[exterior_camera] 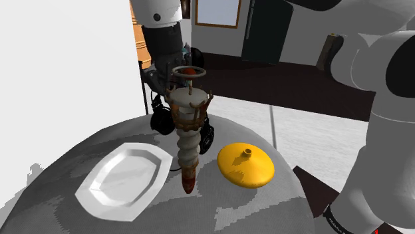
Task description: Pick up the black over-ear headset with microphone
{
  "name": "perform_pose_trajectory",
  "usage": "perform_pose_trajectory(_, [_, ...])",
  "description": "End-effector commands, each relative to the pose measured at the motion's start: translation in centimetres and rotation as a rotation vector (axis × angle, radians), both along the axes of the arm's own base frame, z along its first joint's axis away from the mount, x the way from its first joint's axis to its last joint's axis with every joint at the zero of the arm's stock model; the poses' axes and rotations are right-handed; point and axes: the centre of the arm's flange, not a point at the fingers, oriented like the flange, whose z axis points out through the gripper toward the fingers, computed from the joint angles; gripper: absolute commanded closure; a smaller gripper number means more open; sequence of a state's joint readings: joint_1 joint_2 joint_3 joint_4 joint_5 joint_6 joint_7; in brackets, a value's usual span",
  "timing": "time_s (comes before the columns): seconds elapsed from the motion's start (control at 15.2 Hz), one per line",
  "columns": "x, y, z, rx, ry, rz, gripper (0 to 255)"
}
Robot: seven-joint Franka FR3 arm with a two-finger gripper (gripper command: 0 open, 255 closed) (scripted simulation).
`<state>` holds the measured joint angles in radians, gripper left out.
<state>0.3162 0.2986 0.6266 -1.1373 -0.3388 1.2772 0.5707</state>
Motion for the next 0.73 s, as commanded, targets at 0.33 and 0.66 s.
perform_pose_trajectory(0.33, [-0.1,0.0,3.7,0.0,0.0,0.0,255])
perform_pose_trajectory(0.66, [-0.1,0.0,5.9,0.0,0.0,0.0,255])
